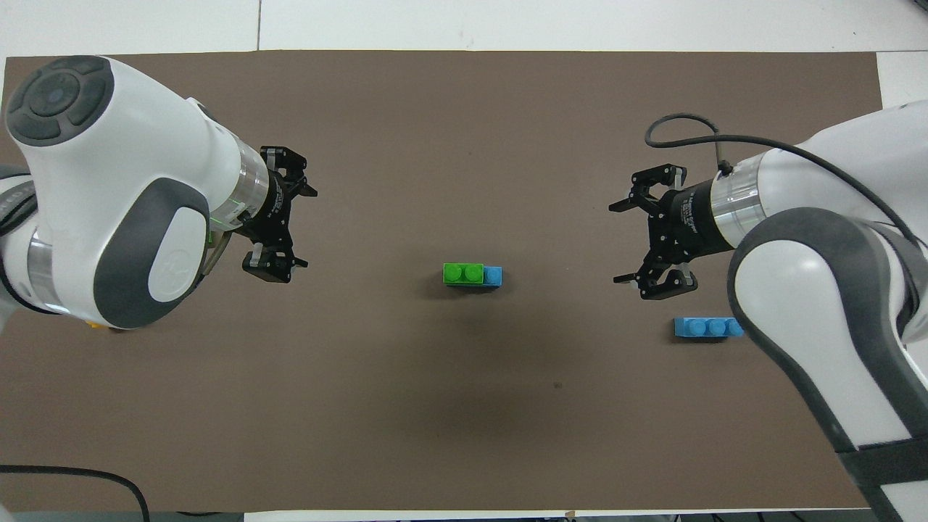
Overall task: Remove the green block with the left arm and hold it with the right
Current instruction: 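Move the left gripper and the right gripper toward the green-blue brick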
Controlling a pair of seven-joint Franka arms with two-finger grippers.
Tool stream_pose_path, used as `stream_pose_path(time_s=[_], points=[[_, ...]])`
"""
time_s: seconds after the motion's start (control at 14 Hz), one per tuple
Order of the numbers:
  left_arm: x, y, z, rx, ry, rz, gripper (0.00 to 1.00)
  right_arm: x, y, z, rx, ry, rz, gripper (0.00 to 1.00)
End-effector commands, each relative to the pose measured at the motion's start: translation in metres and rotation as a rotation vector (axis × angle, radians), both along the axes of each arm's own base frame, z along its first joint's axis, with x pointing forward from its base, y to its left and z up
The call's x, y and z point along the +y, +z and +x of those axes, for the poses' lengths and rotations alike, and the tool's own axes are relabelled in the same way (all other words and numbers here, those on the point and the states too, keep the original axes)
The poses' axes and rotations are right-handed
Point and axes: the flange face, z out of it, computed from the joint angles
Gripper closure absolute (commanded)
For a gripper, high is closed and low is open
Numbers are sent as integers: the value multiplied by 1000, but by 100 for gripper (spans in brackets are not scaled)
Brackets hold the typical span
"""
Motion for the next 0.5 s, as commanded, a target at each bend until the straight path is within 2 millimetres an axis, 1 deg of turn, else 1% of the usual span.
stream_pose_path(time_s=[0.0, 0.14, 0.21, 0.29, 0.36, 0.43], points=[[-45, -30, -5, 18, 9, -3, 0, 18, -18, 0, 6, -66, 19, 0], [-52, -39, 3, -13, 69, -16, 0, 29, -27, -2, 4, -81, 13, 0], [-61, -51, 4, -13, 97, -14, 0, 29, -33, -3, 5, -83, 10, 0], [-69, -58, 1, -6, 101, -10, 0, 33, -34, -5, -4, -74, 9, 0], [-71, -61, 1, -7, 108, -10, 0, 38, -38, -5, -11, -68, 6, 0], [-74, -64, 0, -7, 122, -11, 0, 42, -48, -7, -22, -49, 1, 0]])
